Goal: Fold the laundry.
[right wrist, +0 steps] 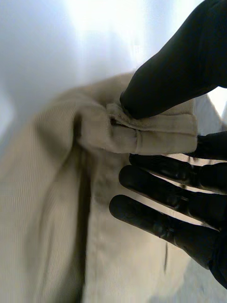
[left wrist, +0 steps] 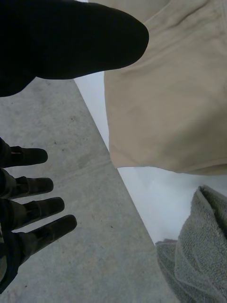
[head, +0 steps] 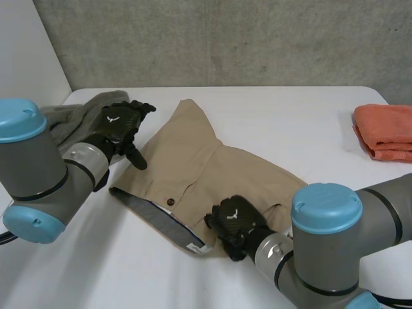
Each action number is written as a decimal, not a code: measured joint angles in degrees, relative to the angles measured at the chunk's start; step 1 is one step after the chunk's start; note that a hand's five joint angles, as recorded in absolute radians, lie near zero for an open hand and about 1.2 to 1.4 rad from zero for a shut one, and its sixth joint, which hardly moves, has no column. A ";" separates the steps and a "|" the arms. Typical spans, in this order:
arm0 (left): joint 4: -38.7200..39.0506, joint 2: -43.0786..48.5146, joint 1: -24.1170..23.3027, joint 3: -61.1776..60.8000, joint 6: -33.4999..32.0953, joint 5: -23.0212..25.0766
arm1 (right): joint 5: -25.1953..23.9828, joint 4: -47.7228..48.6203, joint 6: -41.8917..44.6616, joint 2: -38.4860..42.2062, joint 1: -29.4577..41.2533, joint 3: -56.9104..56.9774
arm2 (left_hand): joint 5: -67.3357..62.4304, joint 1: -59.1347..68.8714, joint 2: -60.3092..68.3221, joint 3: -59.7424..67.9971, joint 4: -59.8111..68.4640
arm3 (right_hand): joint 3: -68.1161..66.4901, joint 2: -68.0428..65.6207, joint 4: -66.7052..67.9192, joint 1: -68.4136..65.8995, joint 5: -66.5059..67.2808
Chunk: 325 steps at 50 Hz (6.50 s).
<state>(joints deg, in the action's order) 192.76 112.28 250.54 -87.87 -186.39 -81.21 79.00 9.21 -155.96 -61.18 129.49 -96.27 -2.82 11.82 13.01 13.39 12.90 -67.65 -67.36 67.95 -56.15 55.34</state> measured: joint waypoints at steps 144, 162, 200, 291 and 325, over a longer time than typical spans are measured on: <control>7.00 19.66 0.93 11.88 0.70 7.78 | -4.02 -20.22 -8.34 -26.01 -10.34 15.57 | -0.43 1.19 0.59 0.16 0.17 | -0.10 0.09 0.15 -1.48 1.93; 5.92 11.42 2.60 2.16 0.61 7.98 | -0.22 -15.91 -14.80 -13.27 -8.88 3.68 | -1.47 2.25 1.11 0.15 1.16 | 48.06 46.78 -49.06 39.11 -46.50; 6.05 9.14 2.09 -0.06 1.07 7.78 | 19.75 12.37 -0.07 -3.29 4.92 -8.12 | -1.42 2.25 1.10 0.16 1.15 | 2.46 0.33 -3.96 1.40 -1.71; 5.31 8.17 -5.96 24.80 -9.99 -8.60 | 4.52 -19.09 10.63 5.11 -18.43 49.73 | -52.57 54.84 55.84 54.99 55.98 | -0.27 -0.47 0.39 1.27 0.85; 18.61 2.99 -9.41 -3.88 -13.13 -10.57 | -1.29 -6.13 6.29 6.87 -19.21 29.64 | -52.57 54.84 55.88 55.03 56.00 | -0.36 -0.70 0.42 1.27 1.93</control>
<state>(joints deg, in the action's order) 211.37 115.28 241.13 -91.75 -199.52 -91.78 77.71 3.08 -149.68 -54.31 110.28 -66.63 -55.39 66.66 68.89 68.41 68.90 -68.01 -68.07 68.37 -54.88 57.27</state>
